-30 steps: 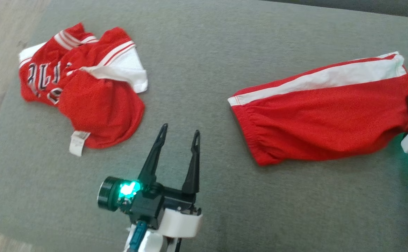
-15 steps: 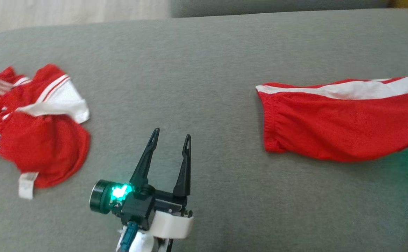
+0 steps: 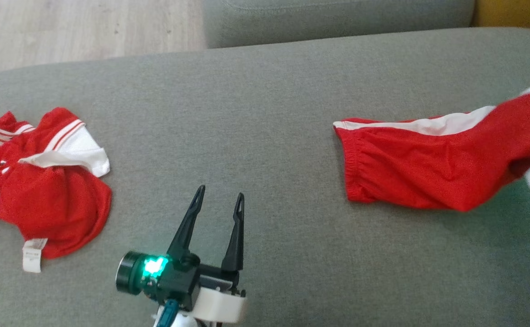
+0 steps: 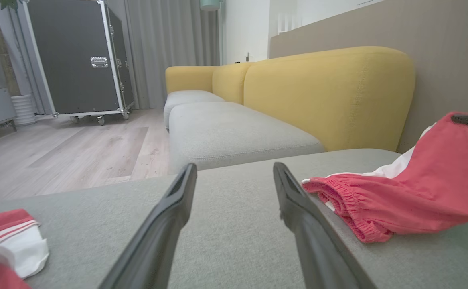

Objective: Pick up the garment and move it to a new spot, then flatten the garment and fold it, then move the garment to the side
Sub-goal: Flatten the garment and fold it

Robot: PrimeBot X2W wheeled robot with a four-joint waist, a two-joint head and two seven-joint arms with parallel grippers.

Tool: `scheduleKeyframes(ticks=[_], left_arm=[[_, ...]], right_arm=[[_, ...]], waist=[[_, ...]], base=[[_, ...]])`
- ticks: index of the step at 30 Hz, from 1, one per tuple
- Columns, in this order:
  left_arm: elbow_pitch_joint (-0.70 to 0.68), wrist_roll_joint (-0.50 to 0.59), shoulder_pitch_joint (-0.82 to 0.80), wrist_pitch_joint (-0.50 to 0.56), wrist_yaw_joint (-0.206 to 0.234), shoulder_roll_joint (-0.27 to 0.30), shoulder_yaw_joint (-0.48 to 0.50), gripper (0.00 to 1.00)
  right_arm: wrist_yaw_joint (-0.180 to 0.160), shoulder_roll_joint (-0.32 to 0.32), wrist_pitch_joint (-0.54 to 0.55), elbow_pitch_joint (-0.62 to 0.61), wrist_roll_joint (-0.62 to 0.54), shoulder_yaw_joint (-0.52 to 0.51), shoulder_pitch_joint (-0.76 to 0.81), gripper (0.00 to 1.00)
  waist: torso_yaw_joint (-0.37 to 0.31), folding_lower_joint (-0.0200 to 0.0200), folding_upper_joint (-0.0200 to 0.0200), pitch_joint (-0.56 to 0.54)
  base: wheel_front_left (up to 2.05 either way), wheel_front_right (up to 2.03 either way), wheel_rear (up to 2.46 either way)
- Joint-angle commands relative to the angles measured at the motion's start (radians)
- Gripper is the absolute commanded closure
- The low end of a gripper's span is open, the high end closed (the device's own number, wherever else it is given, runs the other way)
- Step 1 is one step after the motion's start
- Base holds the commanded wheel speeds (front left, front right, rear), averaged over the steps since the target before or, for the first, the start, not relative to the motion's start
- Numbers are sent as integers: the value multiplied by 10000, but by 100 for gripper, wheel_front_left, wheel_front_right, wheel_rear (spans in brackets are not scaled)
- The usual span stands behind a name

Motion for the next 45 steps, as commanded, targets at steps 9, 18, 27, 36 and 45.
scheduleKeyframes(ticks=[9,18,27,36,45], left_arm=[[-211,113,217,-80,-3,-8,593,0],[-202,66,181,-80,-27,-16,695,0],[-570,-94,1123,-80,239,12,1350,0],[-1137,-208,2710,-80,337,58,2291,0],[-1144,4,3025,-80,-78,38,2840,0]], right_arm=[[-7,1559,278,-2884,-2157,279,424,100],[-7,3155,1130,-3676,-3099,660,1674,0],[-7,3140,-189,-5046,-4377,-1709,3798,0],[-7,4025,-208,-7427,-5809,-4192,7164,0],[-7,4448,-209,-7396,-6055,-4478,7778,0]], waist=[[522,1,-1,-308],[823,1,-1,-361],[579,1,-1,-1333],[326,1,-1,-1997],[380,1,-1,-2167]], base=[[0,0,0],[0,0,0],[0,0,0],[0,0,0],[0,0,0]])
